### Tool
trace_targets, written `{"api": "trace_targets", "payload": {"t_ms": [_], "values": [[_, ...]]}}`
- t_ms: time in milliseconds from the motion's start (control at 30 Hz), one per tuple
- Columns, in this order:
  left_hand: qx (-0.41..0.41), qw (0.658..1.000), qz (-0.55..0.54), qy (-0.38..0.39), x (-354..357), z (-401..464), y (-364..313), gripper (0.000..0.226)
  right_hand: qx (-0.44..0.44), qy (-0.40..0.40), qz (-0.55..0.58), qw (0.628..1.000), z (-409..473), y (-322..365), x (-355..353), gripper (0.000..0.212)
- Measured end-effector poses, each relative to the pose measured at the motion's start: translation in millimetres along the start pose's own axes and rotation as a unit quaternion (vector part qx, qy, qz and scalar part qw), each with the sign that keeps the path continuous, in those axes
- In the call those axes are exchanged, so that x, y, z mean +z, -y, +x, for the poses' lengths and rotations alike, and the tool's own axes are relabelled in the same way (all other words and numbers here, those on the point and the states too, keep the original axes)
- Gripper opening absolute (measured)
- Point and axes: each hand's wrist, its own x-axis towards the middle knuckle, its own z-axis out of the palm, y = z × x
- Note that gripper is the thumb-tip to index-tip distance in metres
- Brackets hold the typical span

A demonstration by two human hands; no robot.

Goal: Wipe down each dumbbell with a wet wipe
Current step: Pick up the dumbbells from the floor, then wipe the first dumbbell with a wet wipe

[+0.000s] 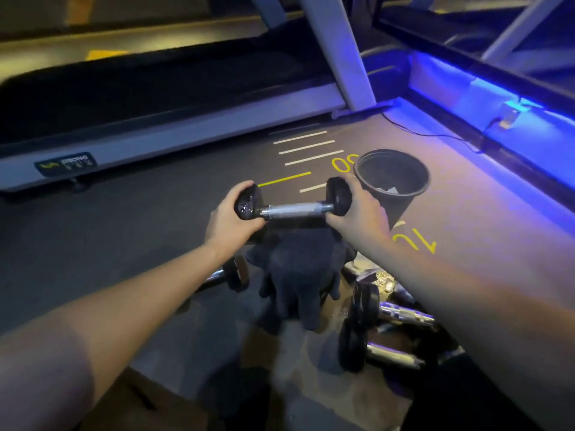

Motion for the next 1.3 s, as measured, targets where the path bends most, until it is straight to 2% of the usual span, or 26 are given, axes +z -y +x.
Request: {"api": "trace_targets", "payload": {"t_ms": [200,400,667,900,1200,1300], "values": [[-0.002,1.0,-0.001,0.028,-2,2,28,0.077,-0.008,0.0,-0.035,0.999,-5,-1,19,0.078],[0.011,1.0,-0.004,0.012,2,-3,13,0.074,0.003,-0.018,0.032,0.999,-17,-8,12,0.074],[0.044,0.999,0.014,0.004,8,2,1,0.073,-0.005,-0.024,0.031,0.999,-14,-19,0,0.072],[0.069,0.996,0.044,0.026,10,3,1,0.074,-0.017,0.018,0.025,0.999,-9,-33,-1,0.08],[0.098,0.977,0.152,0.117,-3,3,-3,0.085,-0.043,0.109,0.032,0.993,-9,-45,-16,0.106],[0.108,0.97,0.175,0.131,-9,4,-9,0.089,-0.071,0.125,0.016,0.989,-11,-49,-28,0.107]]}}
